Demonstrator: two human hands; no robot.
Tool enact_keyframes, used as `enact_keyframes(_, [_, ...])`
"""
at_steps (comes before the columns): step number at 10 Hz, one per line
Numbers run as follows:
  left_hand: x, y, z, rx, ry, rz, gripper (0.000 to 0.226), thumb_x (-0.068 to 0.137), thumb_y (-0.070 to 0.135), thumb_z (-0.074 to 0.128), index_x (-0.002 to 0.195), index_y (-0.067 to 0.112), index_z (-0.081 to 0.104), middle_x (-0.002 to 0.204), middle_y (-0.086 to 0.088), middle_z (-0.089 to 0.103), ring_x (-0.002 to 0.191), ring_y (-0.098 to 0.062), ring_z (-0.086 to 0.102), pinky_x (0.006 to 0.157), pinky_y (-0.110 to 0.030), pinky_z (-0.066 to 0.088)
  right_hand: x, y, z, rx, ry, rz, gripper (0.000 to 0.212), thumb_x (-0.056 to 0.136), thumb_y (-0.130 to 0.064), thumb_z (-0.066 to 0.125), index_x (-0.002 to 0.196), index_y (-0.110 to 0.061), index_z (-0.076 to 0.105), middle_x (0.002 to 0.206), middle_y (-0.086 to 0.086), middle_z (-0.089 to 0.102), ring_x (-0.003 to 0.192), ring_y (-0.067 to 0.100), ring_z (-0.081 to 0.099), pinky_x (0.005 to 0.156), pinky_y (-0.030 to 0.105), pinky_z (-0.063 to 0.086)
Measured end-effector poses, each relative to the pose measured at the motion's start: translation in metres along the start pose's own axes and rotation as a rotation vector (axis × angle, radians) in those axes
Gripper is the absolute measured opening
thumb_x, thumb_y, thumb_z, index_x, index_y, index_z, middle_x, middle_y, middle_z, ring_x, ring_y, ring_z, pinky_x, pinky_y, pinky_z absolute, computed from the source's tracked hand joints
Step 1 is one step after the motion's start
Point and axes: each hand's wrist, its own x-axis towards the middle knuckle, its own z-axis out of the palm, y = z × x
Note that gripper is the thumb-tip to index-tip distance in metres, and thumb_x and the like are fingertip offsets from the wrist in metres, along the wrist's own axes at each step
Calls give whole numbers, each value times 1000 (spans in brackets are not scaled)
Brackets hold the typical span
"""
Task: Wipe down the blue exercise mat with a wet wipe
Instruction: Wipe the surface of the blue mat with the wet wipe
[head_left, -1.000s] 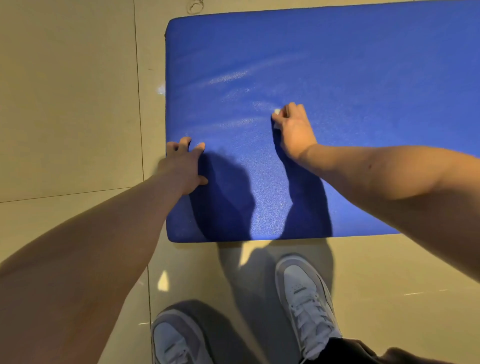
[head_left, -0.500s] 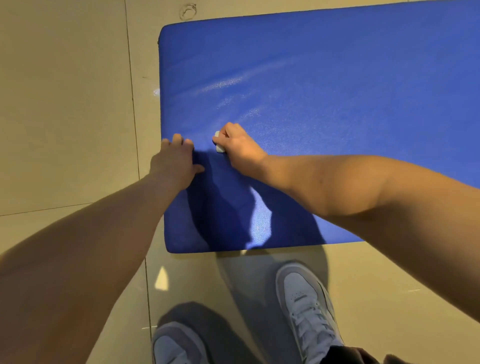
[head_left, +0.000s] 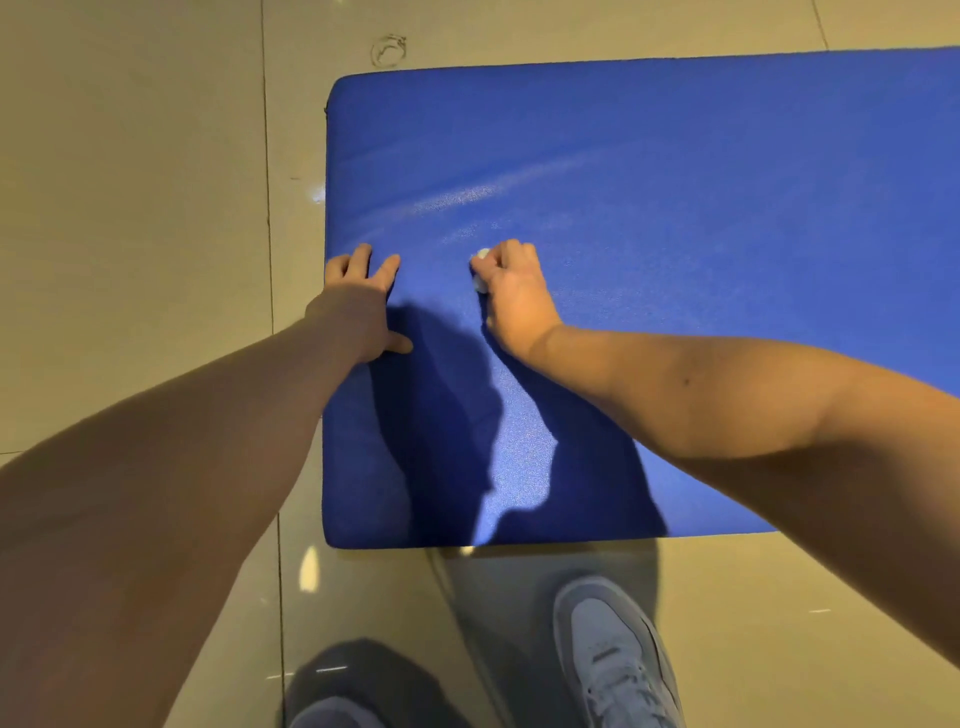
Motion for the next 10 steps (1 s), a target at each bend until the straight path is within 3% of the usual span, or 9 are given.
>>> enact_keyframes(1, [0, 2, -3, 0, 16, -10, 116, 75, 55, 82, 160, 32, 7, 166, -1, 3, 150, -30, 6, 98, -44, 47, 13, -23, 18, 109, -42, -3, 16, 88, -11, 54, 81, -20, 42, 90, 4, 40, 79, 21, 34, 72, 33, 34])
enact_keyframes(2, [1, 4, -5, -24, 4, -24, 115, 72, 52, 86, 158, 32, 13, 164, -2, 7, 148, -31, 9, 90, -44, 50, 12, -23, 8, 70, -80, -157, 6, 92, -9, 51, 88, -7, 55, 99, 15, 49, 86, 27, 43, 73, 35, 40])
enact_keyframes(3, [3, 2, -6, -10, -1, -16, 114, 70, 55, 86, 157, 33, 15, 162, -2, 9, 145, -32, 11, 86, -43, 50, 13, -2, -3, -17, -109, -245, 18, 89, 1, 53, 103, -2, 64, 104, 17, 53, 95, 32, 45, 80, 37, 40])
enact_keyframes(5, [9, 1, -15, -21, 1, 2, 97, 72, 70, 75, 148, 29, 31, 150, -3, 25, 136, -31, 23, 81, -41, 51, 28, 72, -32, -130, 22, 137, 15, 93, -1, 53, 100, 0, 66, 101, 18, 55, 100, 37, 46, 86, 46, 45])
enact_keyframes(6, [21, 5, -14, -73, 139, -78, 82, 76, 63, 76, 135, 17, 43, 136, -6, 36, 123, -29, 34, 74, -36, 45, 32, 57, -27, -80, 58, 196, 20, 83, 10, 53, 95, 2, 66, 98, 16, 55, 97, 32, 44, 82, 36, 42])
enact_keyframes(7, [30, 3, -17, -63, 205, -105, 95, 69, 62, 83, 138, 13, 40, 141, -9, 34, 126, -29, 34, 79, -37, 48, 35, 27, -13, -4, 77, 135, 29, 69, 15, 46, 85, -2, 62, 90, 9, 54, 87, 26, 37, 68, 32, 38])
enact_keyframes(8, [44, -1, -31, -31, 76, -15, 127, 63, 61, 86, 159, 27, 10, 164, -4, 5, 148, -30, 11, 104, -44, 46, 41, -10, 10, 70, 58, -54, 29, 66, 16, 45, 75, -9, 54, 81, 1, 53, 79, 22, 33, 63, 30, 33])
enact_keyframes(9, [49, 0, -36, 2, -9, 4, 131, 66, 62, 84, 160, 33, -1, 167, 0, -5, 152, -30, 0, 108, -47, 43, 45, -14, 9, 79, 27, -129, 29, 68, 18, 48, 78, -9, 54, 82, 0, 53, 80, 21, 32, 64, 28, 33])
enact_keyframes(10, [52, 2, -38, 17, -15, -4, 131, 67, 64, 83, 161, 33, -4, 167, 0, -9, 152, -29, -2, 106, -47, 45, 49, 13, -5, 23, -62, -201, 23, 80, 10, 54, 95, -6, 64, 99, 4, 60, 90, 24, 39, 79, 23, 33])
